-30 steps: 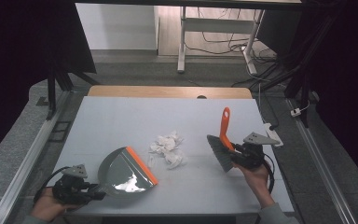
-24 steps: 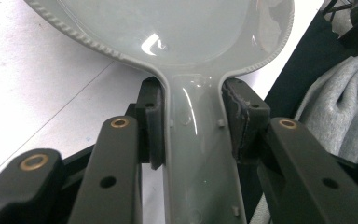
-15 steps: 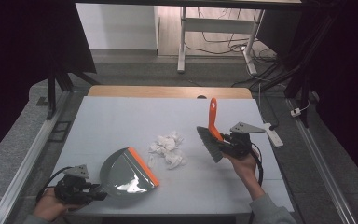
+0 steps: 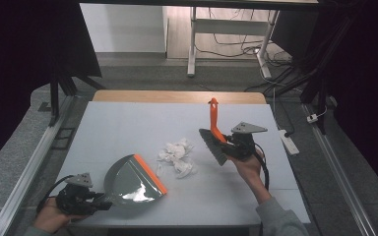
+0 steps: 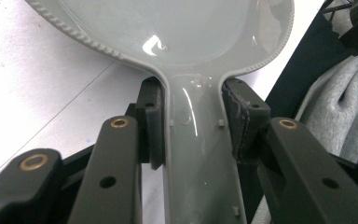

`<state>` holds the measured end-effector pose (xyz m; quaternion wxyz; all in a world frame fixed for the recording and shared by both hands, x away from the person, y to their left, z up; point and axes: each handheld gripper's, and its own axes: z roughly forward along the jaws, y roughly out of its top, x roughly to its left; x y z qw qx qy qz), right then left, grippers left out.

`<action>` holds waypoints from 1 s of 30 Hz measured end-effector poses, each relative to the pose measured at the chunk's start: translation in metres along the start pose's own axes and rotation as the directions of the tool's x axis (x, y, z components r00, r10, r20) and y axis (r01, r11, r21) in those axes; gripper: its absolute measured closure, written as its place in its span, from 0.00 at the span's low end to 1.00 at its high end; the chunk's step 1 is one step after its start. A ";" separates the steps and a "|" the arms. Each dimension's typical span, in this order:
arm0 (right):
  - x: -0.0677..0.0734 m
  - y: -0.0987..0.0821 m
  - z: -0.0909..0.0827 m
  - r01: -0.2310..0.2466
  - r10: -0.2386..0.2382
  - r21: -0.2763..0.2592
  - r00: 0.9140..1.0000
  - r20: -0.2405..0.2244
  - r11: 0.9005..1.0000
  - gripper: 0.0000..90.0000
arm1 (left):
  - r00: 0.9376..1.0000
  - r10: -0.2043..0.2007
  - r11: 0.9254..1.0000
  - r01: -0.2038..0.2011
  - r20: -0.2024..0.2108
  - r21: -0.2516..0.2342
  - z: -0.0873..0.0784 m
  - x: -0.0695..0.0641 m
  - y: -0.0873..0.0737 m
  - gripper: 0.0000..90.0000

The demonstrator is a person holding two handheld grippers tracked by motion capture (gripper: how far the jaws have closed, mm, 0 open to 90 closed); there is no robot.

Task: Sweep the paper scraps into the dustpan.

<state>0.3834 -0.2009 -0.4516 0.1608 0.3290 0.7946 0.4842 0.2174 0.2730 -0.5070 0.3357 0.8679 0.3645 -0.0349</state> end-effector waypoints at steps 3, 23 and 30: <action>0.001 0.003 0.006 -0.011 0.011 0.007 1.000 0.010 1.000 0.77 | 1.000 0.001 1.000 -0.001 0.003 0.005 0.001 0.001 0.000 0.68; 0.002 0.025 0.071 -0.021 0.019 0.058 1.000 0.024 0.998 0.77 | 1.000 0.000 1.000 -0.001 0.020 0.018 0.004 0.001 0.001 0.68; 0.000 0.031 0.083 -0.006 0.002 0.077 0.999 0.040 0.997 0.77 | 1.000 -0.002 1.000 0.001 0.024 0.020 0.007 0.002 0.001 0.68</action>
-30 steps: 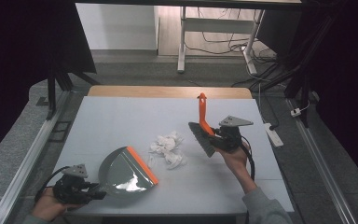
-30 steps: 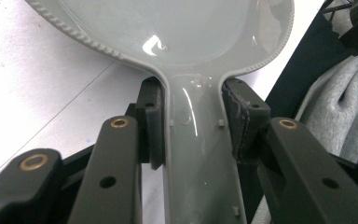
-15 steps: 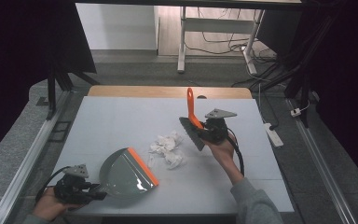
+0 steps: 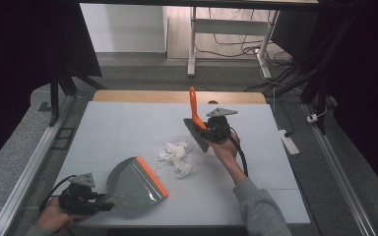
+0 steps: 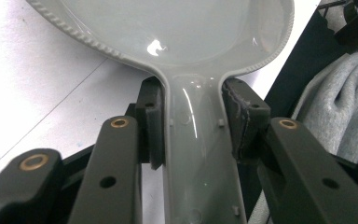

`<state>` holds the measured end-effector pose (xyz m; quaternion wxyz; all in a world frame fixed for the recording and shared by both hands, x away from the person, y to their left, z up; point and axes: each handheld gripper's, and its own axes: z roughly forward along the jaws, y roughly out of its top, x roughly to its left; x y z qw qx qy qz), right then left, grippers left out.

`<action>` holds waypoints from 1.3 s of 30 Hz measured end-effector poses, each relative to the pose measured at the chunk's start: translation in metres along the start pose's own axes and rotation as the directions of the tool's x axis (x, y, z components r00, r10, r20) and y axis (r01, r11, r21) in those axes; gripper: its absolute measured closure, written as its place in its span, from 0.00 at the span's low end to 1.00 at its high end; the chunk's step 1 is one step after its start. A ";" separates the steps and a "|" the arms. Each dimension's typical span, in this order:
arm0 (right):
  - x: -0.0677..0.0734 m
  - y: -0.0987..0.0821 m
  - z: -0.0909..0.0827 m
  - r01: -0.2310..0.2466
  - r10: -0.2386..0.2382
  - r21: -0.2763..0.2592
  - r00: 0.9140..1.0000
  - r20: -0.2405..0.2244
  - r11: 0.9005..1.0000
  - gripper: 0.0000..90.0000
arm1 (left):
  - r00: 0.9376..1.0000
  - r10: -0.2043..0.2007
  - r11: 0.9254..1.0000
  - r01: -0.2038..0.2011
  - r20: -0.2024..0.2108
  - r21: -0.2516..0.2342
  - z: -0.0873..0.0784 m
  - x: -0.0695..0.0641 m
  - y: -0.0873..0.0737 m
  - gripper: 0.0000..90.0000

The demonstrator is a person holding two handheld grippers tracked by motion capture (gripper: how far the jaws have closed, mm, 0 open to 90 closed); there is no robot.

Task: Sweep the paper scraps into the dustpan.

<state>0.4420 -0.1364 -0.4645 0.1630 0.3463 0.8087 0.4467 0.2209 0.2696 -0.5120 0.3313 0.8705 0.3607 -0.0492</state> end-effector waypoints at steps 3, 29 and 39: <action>0.000 0.001 0.004 0.005 -0.005 0.010 1.000 0.002 1.000 0.77 | 1.000 -0.002 1.000 0.002 -0.002 -0.003 0.000 0.000 0.000 0.68; 0.023 -0.001 0.045 0.063 -0.056 0.107 0.997 -0.060 0.992 0.78 | 0.999 -0.032 0.999 0.032 0.018 0.002 0.011 0.003 0.006 0.69; 0.046 -0.002 0.048 0.106 -0.094 0.140 0.991 -0.091 0.984 0.78 | 0.999 -0.033 0.999 0.033 0.026 0.002 0.014 0.004 0.009 0.69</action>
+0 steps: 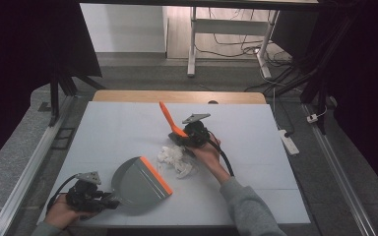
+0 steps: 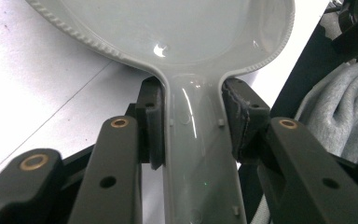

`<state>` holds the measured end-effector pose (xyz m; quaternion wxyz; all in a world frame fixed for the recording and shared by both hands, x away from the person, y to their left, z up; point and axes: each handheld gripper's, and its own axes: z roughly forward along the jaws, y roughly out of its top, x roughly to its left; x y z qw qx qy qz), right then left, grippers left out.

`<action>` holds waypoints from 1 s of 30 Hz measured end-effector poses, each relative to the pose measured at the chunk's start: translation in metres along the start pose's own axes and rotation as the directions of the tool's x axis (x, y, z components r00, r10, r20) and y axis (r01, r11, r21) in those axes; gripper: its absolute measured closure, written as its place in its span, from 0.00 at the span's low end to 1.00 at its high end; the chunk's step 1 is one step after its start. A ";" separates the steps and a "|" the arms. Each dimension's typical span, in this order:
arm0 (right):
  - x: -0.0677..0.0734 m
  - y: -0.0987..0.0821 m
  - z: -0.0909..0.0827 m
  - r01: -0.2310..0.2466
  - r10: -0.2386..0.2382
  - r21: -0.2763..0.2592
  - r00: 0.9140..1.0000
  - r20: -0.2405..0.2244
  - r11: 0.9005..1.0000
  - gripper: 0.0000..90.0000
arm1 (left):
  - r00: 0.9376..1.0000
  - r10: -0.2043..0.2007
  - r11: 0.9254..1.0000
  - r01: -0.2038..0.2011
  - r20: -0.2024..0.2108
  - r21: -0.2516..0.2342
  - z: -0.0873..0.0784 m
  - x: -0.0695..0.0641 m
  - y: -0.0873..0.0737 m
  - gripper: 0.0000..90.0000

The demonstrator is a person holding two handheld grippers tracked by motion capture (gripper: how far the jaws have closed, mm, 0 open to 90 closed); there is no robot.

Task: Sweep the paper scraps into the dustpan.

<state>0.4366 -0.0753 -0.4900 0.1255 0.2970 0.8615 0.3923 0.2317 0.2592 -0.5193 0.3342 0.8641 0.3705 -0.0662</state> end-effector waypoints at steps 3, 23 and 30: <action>0.014 0.001 0.002 0.034 -0.033 0.017 0.999 -0.013 0.999 0.78 | 1.000 0.002 1.000 -0.002 0.001 0.000 0.001 0.000 0.001 0.69; 0.078 0.006 0.008 0.099 -0.093 0.017 0.972 -0.214 0.995 0.77 | 1.000 0.006 1.000 -0.006 0.002 -0.001 0.005 -0.001 0.005 0.69; 0.090 0.010 0.003 0.098 -0.097 -0.012 0.955 -0.280 0.995 0.77 | 1.000 0.005 1.000 -0.005 0.003 -0.004 0.006 0.000 0.005 0.69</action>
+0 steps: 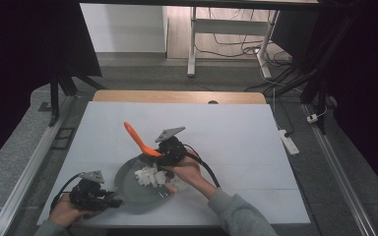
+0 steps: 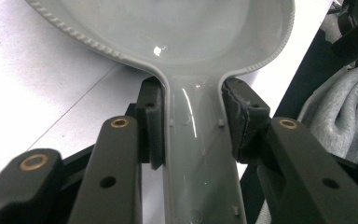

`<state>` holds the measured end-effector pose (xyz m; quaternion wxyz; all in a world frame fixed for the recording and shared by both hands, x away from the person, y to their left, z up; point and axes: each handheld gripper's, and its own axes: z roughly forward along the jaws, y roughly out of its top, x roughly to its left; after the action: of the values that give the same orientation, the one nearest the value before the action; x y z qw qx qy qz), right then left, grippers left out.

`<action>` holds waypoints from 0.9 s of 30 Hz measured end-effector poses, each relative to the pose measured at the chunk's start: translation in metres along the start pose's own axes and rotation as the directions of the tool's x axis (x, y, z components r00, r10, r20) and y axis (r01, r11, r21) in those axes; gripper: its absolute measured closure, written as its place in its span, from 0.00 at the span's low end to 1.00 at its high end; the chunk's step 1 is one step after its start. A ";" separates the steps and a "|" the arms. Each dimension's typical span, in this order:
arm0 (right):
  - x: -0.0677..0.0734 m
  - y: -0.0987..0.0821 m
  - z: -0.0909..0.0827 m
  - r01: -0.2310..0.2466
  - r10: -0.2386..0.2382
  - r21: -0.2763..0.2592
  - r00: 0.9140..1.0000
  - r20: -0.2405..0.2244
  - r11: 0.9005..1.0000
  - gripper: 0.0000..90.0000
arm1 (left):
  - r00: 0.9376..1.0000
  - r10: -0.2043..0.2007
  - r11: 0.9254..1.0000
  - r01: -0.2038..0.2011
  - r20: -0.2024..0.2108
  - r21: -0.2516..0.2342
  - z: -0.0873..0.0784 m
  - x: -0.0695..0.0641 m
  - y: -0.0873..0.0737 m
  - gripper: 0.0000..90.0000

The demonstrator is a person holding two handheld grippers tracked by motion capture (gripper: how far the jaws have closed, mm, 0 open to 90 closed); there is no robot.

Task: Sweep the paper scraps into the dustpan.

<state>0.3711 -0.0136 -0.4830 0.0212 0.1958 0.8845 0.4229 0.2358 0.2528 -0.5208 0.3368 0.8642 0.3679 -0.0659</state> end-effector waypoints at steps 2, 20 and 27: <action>0.002 0.002 -0.004 0.014 -0.014 -0.023 1.000 -0.007 1.000 0.77 | 1.000 0.000 1.000 0.000 -0.001 0.000 0.000 0.000 0.000 0.68; -0.046 -0.012 -0.080 -0.118 0.147 -0.162 0.972 0.182 0.980 0.77 | 1.000 0.000 1.000 0.000 -0.002 -0.001 0.000 -0.001 -0.001 0.69; -0.053 -0.033 -0.094 -0.160 0.187 -0.130 0.953 0.238 0.979 0.77 | 1.000 -0.001 1.000 0.001 -0.004 -0.001 0.000 -0.002 -0.001 0.68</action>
<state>0.3903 -0.1215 -0.4546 0.1055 0.3227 0.8297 0.4430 0.2339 0.2526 -0.5206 0.3363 0.8641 0.3690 -0.0640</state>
